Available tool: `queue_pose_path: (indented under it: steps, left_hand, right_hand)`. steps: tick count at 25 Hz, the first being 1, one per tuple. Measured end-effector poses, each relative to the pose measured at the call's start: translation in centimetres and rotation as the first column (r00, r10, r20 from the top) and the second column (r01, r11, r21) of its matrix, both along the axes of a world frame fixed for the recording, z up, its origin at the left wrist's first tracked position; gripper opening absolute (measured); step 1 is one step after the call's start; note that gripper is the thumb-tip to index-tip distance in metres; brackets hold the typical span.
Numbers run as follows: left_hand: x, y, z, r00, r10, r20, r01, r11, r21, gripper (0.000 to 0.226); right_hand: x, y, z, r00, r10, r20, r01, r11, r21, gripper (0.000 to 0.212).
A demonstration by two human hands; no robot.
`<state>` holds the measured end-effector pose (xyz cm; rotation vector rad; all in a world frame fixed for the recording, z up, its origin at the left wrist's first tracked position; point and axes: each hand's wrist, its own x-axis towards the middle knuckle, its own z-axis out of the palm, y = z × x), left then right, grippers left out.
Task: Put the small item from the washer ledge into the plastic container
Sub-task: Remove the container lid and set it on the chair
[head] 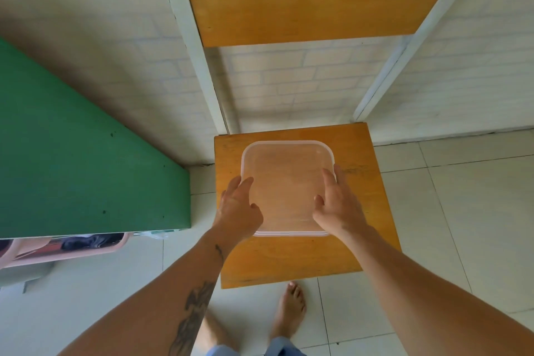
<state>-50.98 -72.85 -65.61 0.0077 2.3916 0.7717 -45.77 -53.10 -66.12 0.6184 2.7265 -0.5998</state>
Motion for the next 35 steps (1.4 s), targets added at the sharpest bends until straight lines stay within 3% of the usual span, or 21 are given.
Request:
queue_pose_path:
  steps: [11, 18, 26, 35]
  left_hand:
    - [-0.9, -0.1, -0.1, 0.996, 0.037, 0.086, -0.039, 0.999, 0.012, 0.065]
    - [-0.9, -0.4, 3.9, 0.989, 0.137, 0.059, -0.142, 0.984, 0.103, 0.044]
    - [1.1, -2.7, 15.5, 0.976, 0.213, -0.037, -0.198, 0.951, 0.236, 0.040]
    - [3.4, -11.1, 31.0, 0.858, 0.436, -0.270, -0.323, 0.869, 0.376, 0.035]
  right_hand:
    - [-0.3, -0.1, 0.2, 0.999, 0.030, 0.019, -0.028, 0.996, -0.080, 0.063]
    - [-0.3, -0.7, 4.9, 0.997, 0.066, 0.044, -0.061, 0.991, -0.121, 0.061]
    - [0.1, -3.4, 16.0, 0.994, 0.061, -0.089, -0.084, 0.956, -0.282, 0.057]
    - [-2.3, -10.5, 30.8, 0.936, 0.217, -0.278, -0.311, 0.879, -0.362, 0.056]
